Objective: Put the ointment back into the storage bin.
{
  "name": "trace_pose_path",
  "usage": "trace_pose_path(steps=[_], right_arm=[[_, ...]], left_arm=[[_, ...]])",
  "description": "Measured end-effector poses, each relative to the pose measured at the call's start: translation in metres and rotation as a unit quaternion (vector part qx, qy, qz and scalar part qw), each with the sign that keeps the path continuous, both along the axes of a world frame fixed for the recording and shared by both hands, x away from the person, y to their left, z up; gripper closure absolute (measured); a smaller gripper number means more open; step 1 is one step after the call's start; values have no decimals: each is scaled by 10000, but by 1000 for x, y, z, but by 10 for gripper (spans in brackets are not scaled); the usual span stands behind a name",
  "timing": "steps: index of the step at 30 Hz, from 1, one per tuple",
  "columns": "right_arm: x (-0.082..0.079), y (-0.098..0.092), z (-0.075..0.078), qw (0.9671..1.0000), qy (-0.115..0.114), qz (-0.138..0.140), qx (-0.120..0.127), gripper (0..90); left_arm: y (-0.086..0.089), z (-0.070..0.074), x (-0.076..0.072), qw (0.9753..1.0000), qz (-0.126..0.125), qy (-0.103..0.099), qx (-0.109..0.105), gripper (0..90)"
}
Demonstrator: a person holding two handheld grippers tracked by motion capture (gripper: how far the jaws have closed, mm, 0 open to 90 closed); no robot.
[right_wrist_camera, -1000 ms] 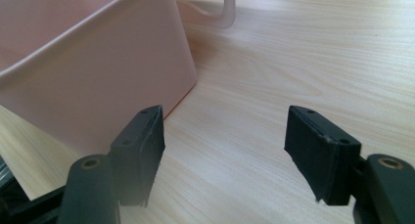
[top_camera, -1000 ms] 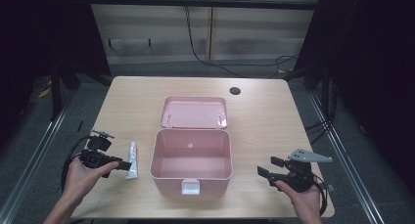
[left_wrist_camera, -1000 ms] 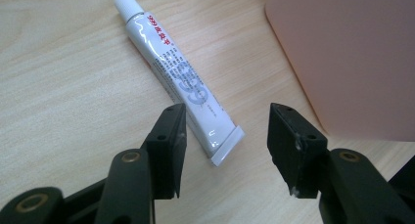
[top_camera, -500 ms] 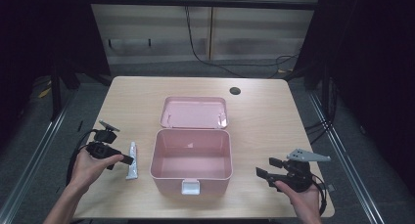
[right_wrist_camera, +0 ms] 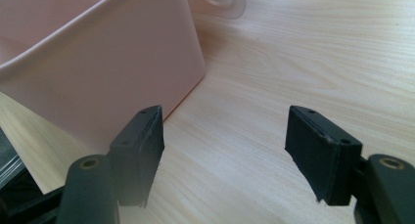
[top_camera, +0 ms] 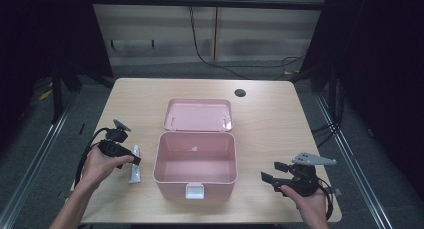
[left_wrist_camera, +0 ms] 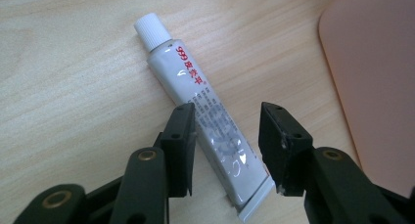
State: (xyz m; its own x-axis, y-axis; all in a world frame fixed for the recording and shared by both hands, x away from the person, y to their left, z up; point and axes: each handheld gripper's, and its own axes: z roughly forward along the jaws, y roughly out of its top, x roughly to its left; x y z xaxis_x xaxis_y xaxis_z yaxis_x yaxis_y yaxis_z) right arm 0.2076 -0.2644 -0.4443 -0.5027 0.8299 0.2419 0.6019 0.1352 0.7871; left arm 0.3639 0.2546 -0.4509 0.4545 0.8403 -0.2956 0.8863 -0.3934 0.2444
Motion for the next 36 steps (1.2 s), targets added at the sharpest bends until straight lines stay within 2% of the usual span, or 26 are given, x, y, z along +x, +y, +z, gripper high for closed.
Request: trace_pose_path(steps=[3,7,10,15,19,21,23,24,29,34,36], right_arm=[[1,0,0,10000,-2,23,-7,303],[0,1,0,10000,14,25,6,302],[0,1,0,10000,16,25,2,302],[1,1,-1,10000,37,28,-25,302],[1,1,-1,10000,36,37,-29,300],[1,1,-1,10000,44,42,-18,299],[1,1,-1,10000,56,49,-22,298],[1,1,-1,10000,56,49,-22,298],[1,2,-1,10000,61,69,-30,298],[1,2,-1,9999,64,84,-26,298],[1,2,-1,9999,71,80,-34,298]], left_arm=[[-3,-1,1,9999,-25,63,114,582],[-4,-3,3,9997,61,17,230,581],[-5,-4,3,9995,52,77,304,580],[-11,-11,4,9990,97,134,408,530],[-17,-16,3,9982,-13,81,594,560],[-19,-16,3,9981,-62,77,615,592],[-22,-15,2,9967,-171,-16,793,643],[-22,-15,2,9967,-171,-16,793,662],[-29,-15,-2,9926,-488,-200,1096,669],[-30,-14,0,9916,-558,-171,1157,679],[-33,-14,1,9902,-614,-145,1245,682]])
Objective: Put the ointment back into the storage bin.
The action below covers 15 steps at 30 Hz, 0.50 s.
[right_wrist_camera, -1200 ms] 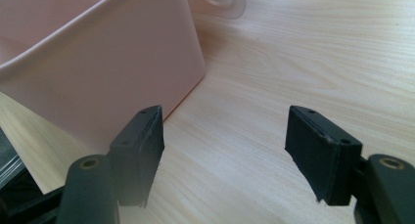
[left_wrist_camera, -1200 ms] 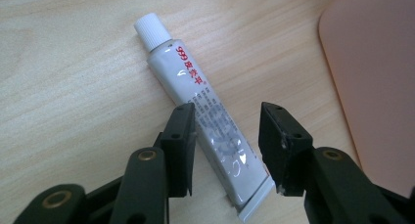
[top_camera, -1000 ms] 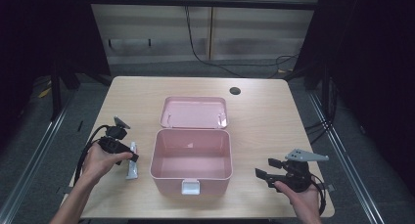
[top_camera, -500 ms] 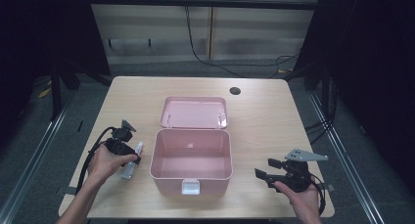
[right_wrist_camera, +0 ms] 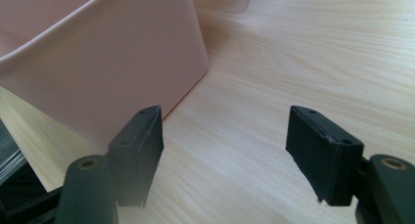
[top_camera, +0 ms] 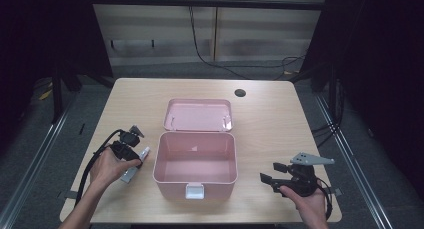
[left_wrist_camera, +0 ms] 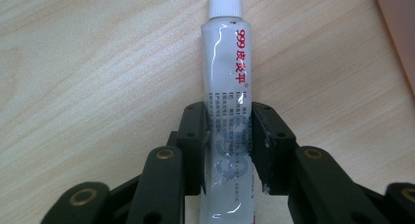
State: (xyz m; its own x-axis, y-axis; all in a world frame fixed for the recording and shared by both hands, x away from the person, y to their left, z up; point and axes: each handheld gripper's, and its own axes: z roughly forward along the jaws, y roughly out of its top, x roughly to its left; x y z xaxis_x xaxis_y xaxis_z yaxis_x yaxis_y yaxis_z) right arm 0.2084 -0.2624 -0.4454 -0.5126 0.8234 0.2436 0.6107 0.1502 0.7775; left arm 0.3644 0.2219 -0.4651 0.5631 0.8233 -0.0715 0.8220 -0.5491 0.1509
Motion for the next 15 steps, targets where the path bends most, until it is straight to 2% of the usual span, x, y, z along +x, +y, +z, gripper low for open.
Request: trace_pose_path(steps=[2,4,7,9,13,15], right_arm=[[0,0,0,10000,8,7,-2,298],[0,0,0,10000,28,7,-9,298],[1,0,-1,10000,26,22,-25,298],[1,0,-1,10000,20,21,-39,297],[1,-1,-1,10000,46,1,50,295],[1,-1,-1,10000,46,10,63,294]], left_arm=[[0,0,1,10000,-52,47,18,685],[2,2,2,10000,9,70,-51,696],[10,3,3,9995,-8,177,-258,709],[12,3,3,9994,2,166,-294,708],[23,5,1,9985,5,222,-498,709],[28,9,0,9975,-36,191,-676,709]])
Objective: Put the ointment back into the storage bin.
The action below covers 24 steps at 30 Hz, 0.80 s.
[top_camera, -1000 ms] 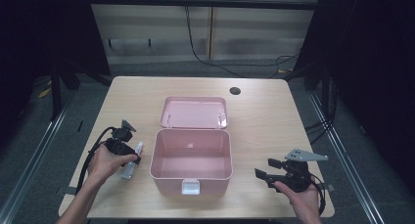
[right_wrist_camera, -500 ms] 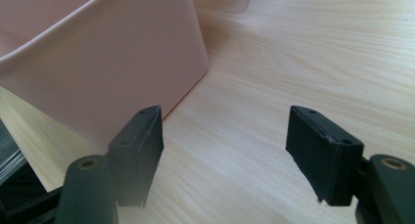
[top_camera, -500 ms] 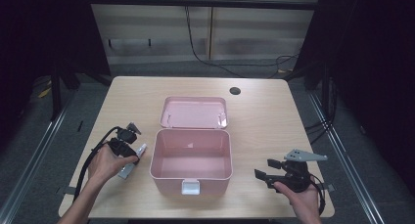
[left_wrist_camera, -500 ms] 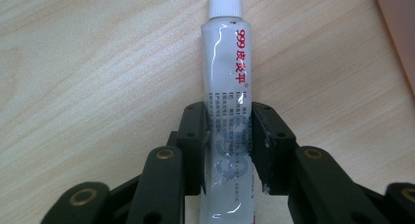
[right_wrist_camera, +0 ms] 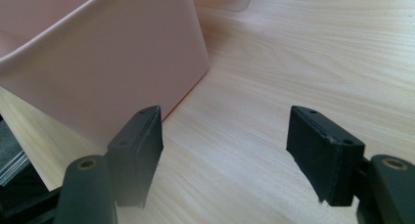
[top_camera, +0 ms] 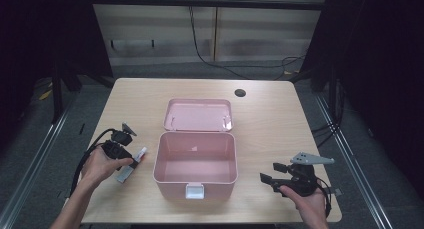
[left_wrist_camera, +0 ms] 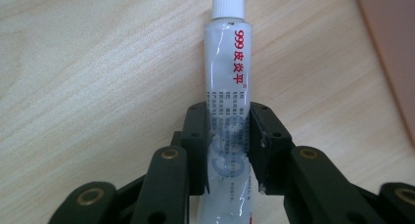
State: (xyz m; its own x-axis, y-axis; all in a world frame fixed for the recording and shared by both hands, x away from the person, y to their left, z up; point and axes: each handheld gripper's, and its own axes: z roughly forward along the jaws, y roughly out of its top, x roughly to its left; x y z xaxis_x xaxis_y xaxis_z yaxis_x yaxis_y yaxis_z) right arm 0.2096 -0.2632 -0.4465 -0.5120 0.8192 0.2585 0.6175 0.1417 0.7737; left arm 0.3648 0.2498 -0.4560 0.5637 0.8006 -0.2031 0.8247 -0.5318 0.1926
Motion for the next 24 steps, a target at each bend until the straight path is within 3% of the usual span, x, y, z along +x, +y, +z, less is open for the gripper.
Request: trace_pose_path(steps=[5,8,18,22,24], right_arm=[[0,1,0,10000,-8,7,-25,286],[-1,0,1,10000,-40,6,2,276],[0,0,1,10000,-28,18,-7,274],[-1,1,1,10000,-18,24,-2,274],[-1,0,1,10000,-34,30,3,273]], left_arm=[[6,14,-4,9997,-53,-104,-221,709],[13,25,-6,9984,-54,-164,-539,709],[19,35,-14,9974,-233,-241,-632,709],[20,41,-15,9961,-426,-219,-735,708],[20,44,-17,9958,-391,-226,-790,708]])
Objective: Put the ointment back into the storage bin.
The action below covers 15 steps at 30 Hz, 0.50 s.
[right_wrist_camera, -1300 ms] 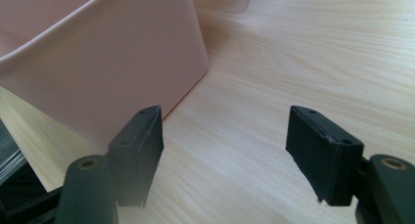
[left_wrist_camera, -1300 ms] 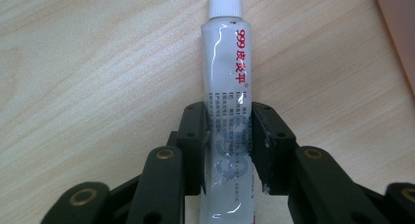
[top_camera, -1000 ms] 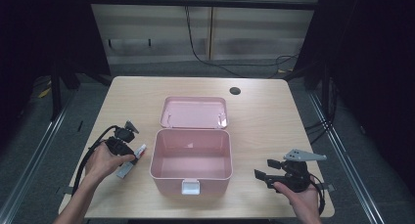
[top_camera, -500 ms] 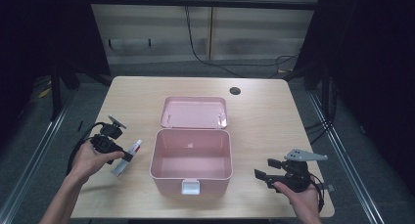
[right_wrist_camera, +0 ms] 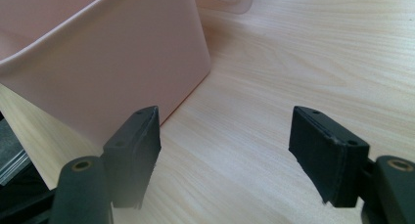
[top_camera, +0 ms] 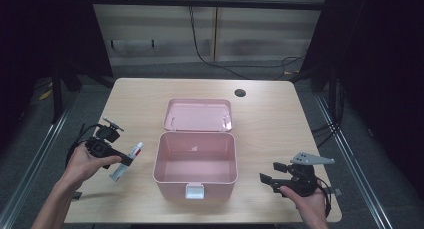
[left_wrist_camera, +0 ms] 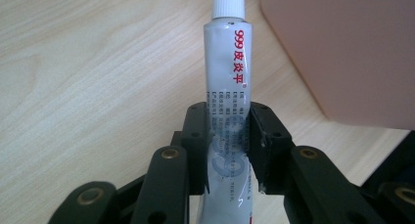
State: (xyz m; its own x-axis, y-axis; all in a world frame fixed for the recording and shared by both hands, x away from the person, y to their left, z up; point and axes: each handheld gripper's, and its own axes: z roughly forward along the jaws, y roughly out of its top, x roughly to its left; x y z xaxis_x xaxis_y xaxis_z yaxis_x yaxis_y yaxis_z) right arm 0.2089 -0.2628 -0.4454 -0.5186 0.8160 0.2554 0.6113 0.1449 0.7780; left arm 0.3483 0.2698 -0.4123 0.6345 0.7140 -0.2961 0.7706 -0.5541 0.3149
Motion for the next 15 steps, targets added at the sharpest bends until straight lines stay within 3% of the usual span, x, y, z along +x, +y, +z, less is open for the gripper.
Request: trace_pose_path(steps=[6,10,15], right_arm=[[0,0,0,10000,-6,-4,-16,274],[0,0,0,10000,4,10,8,273],[0,0,0,10000,-8,0,-14,273]], left_arm=[[2,12,-2,10000,-37,-48,-75,709],[2,16,-4,9995,-210,-86,-232,708],[1,23,-7,9989,-385,-124,-240,708]])
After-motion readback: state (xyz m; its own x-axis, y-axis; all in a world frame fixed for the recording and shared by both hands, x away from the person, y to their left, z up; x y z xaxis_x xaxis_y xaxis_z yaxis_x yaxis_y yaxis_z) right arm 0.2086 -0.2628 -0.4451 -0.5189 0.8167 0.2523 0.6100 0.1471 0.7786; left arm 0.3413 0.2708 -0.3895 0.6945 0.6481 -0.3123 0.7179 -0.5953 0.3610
